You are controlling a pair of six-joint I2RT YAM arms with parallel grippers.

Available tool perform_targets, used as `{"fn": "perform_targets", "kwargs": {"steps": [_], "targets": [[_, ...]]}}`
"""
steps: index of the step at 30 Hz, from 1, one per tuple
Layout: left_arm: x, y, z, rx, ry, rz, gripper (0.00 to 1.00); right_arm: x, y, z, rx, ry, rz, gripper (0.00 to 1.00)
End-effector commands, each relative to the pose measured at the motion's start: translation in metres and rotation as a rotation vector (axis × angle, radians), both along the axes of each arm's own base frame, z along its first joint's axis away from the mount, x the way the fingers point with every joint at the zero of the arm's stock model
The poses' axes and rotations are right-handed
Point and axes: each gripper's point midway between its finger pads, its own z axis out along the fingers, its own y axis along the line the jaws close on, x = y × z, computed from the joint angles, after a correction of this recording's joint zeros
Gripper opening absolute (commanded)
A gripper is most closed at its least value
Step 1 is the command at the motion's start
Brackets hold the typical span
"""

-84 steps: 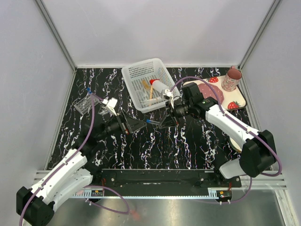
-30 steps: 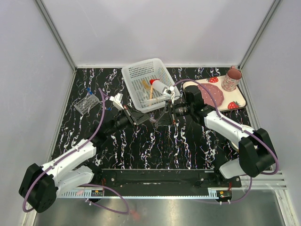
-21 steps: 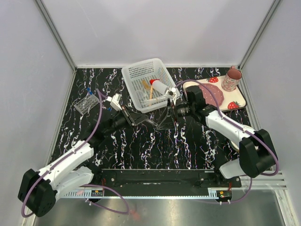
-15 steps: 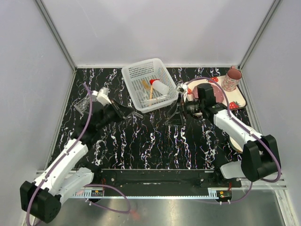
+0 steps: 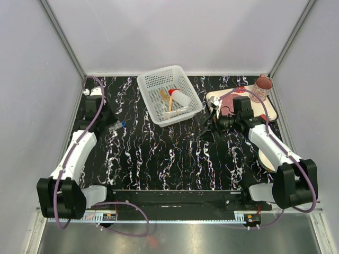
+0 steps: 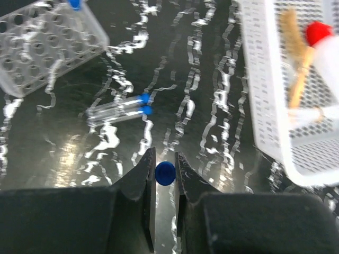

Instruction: Organize the chemistry lab equipment

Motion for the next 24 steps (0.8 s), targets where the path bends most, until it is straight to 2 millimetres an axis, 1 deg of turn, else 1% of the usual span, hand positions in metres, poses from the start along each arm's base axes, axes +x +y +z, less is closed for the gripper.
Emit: {"fn": "perform_targets", "kwargs": {"steps": [1,3,5,6,8,9,10,11,12,13,14,15,18,19,20,23,24], "targets": [[0.033,0.041,0.016,0.095,-0.067,0.093,0.05,-0.001,-0.009,0.002,-0.043,-0.086,0.009,1.0],[0.04,0.059,0.007,0.097,-0.05,0.139,0.05,0.0,-0.012,-0.002,-0.066,-0.104,0.012,1.0],[0.048,0.068,0.006,0.097,-0.064,0.157,0.05,0.0,-0.014,-0.005,-0.088,-0.116,0.015,1.0],[0.052,0.075,0.006,0.102,-0.066,0.175,0.05,0.0,-0.015,-0.006,-0.095,-0.118,0.016,1.0],[0.06,0.083,0.001,0.113,-0.058,0.187,0.05,-0.001,-0.016,-0.009,-0.106,-0.107,0.025,1.0],[0.065,0.089,0.006,0.118,-0.072,0.199,0.05,0.0,-0.016,-0.007,-0.106,-0.111,0.028,1.0],[0.07,0.093,0.001,0.121,-0.059,0.206,0.05,-0.003,-0.016,-0.009,-0.109,-0.097,0.033,1.0],[0.074,0.097,0.0,0.125,-0.058,0.211,0.05,-0.002,-0.016,-0.008,-0.108,-0.103,0.037,1.0],[0.079,0.104,0.006,0.126,-0.071,0.228,0.05,-0.002,-0.016,-0.007,-0.108,-0.103,0.039,1.0],[0.084,0.108,0.0,0.124,-0.055,0.235,0.05,-0.003,-0.016,-0.008,-0.11,-0.098,0.041,1.0],[0.088,0.112,0.0,0.125,-0.056,0.242,0.05,-0.003,-0.016,-0.008,-0.111,-0.101,0.043,1.0],[0.094,0.119,0.005,0.125,-0.069,0.256,0.05,-0.003,-0.017,-0.009,-0.113,-0.101,0.043,1.0],[0.109,0.127,0.001,0.126,-0.056,0.267,0.05,-0.004,-0.016,-0.009,-0.115,-0.099,0.049,1.0],[0.112,0.129,0.0,0.125,-0.05,0.267,0.05,-0.004,-0.017,-0.011,-0.12,-0.096,0.048,1.0],[0.12,0.129,-0.004,0.12,-0.043,0.263,0.04,-0.004,-0.017,-0.013,-0.126,-0.095,0.047,1.0],[0.129,0.129,-0.007,0.107,-0.04,0.261,0.04,-0.003,-0.016,-0.016,-0.126,-0.082,0.053,1.0],[0.132,0.129,-0.013,0.103,-0.033,0.259,0.04,-0.003,-0.016,-0.017,-0.126,-0.072,0.056,1.0]]}}
